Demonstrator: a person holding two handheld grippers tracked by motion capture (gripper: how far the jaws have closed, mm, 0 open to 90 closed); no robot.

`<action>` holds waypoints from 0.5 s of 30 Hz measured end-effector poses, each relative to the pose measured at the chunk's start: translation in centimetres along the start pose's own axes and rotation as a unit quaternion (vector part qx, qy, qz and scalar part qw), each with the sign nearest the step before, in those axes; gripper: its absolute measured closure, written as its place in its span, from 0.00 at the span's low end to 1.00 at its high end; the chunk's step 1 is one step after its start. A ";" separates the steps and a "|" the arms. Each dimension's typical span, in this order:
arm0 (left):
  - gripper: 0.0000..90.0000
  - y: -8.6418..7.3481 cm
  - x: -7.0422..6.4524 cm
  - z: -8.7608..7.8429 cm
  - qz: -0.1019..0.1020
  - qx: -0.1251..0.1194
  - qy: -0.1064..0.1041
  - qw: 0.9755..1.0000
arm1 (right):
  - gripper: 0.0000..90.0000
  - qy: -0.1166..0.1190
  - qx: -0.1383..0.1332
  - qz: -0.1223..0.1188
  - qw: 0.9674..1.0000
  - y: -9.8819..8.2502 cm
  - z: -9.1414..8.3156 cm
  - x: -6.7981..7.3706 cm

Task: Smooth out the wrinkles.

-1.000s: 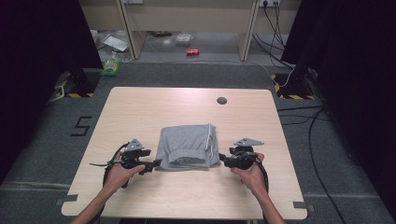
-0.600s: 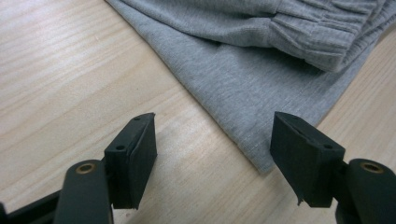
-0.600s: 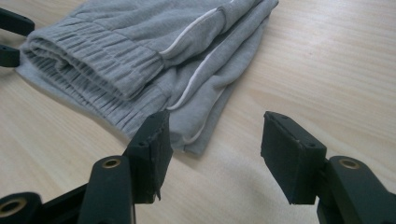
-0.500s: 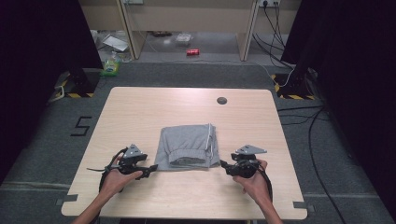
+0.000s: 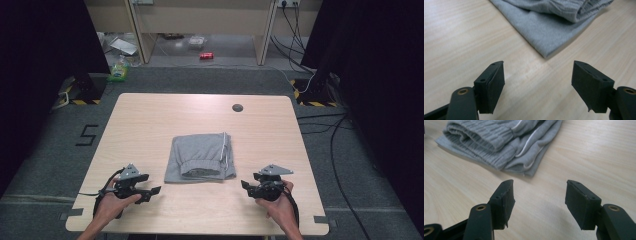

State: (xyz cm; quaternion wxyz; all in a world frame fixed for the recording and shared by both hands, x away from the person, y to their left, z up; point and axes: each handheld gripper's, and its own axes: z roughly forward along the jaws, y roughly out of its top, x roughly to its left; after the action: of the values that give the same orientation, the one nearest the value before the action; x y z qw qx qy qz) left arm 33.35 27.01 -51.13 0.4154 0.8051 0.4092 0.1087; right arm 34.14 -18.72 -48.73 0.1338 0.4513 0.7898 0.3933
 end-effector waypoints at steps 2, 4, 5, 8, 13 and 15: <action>0.28 -0.5 -0.2 -0.2 -0.002 0.000 -0.004 1.000 | 0.43 0.000 0.004 0.002 1.000 -0.4 -0.1 0.1; 0.27 -0.9 -0.4 -0.4 0.002 0.001 -0.005 1.000 | 0.43 0.002 0.006 0.002 1.000 -0.7 -0.2 0.1; 0.27 -1.0 -0.6 -0.4 0.004 0.001 -0.004 1.000 | 0.43 0.001 0.008 0.003 1.000 -0.9 -0.3 0.1; 0.26 -1.5 -0.8 -0.6 0.009 0.001 0.001 1.000 | 0.42 0.001 0.011 0.006 1.000 -1.3 -0.5 0.2; 0.26 -2.1 -0.8 -0.9 0.009 0.001 0.007 1.000 | 0.42 0.002 0.013 0.006 1.000 -1.9 -0.9 0.4; 0.25 -2.3 -1.0 -1.0 0.013 0.003 0.011 1.000 | 0.41 0.001 0.017 0.003 1.000 -2.2 -1.0 0.5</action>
State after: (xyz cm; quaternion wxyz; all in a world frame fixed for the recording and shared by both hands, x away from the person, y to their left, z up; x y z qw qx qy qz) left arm 30.91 27.57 -52.07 0.4072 0.8105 0.4031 0.1219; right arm 31.94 -19.41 -49.67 0.1242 0.4553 0.7951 0.3809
